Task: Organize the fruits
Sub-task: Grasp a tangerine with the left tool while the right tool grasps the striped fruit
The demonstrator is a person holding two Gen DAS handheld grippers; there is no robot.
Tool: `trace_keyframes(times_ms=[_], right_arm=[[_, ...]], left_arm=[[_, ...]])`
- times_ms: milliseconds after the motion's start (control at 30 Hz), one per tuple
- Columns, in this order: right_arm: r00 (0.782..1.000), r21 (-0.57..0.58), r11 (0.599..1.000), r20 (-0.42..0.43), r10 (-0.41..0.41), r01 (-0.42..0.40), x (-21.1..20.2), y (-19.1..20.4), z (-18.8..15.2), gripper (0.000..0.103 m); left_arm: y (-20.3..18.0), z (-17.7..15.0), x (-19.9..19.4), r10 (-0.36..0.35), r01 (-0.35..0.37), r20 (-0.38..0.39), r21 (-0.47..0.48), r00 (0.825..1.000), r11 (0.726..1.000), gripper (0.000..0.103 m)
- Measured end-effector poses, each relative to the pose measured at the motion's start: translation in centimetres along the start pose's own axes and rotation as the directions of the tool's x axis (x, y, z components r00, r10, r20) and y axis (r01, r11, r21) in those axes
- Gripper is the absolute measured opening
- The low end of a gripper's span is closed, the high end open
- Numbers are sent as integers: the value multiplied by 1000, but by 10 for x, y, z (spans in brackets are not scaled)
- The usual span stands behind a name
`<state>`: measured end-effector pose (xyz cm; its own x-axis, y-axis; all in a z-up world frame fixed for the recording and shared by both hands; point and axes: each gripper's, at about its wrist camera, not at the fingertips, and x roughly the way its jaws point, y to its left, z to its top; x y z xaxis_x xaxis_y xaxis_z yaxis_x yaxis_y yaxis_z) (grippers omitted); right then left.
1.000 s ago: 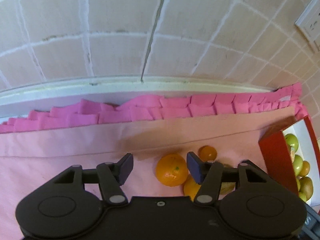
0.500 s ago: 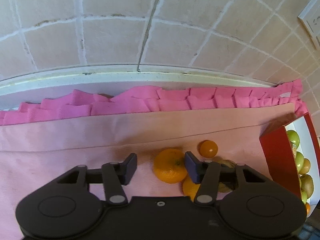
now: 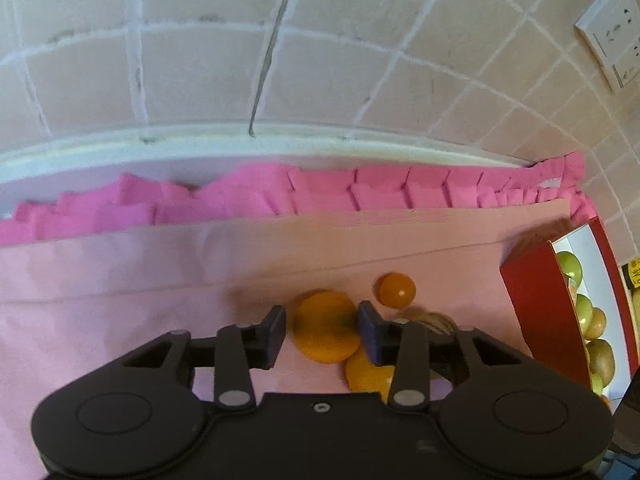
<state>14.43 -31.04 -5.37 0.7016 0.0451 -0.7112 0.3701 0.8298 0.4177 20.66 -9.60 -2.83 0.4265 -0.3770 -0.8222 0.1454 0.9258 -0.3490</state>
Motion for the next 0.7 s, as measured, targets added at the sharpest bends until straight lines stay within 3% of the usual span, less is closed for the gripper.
trace_keyframes(times_ms=[100, 467, 700], right_arm=[[1000, 0, 1000, 0, 2, -2, -1, -1, 0, 43], [995, 136, 985, 6, 104, -104, -15, -17, 1, 42], [969, 133, 974, 193, 155, -182, -73, -15, 26, 42]], left_arm=[[3, -2, 2, -26, 26, 9, -32, 1000, 999, 42], [-3, 7, -22, -54, 61, 119, -48, 991, 997, 40], [-43, 41, -47, -133, 134, 246, 14, 960, 991, 40]])
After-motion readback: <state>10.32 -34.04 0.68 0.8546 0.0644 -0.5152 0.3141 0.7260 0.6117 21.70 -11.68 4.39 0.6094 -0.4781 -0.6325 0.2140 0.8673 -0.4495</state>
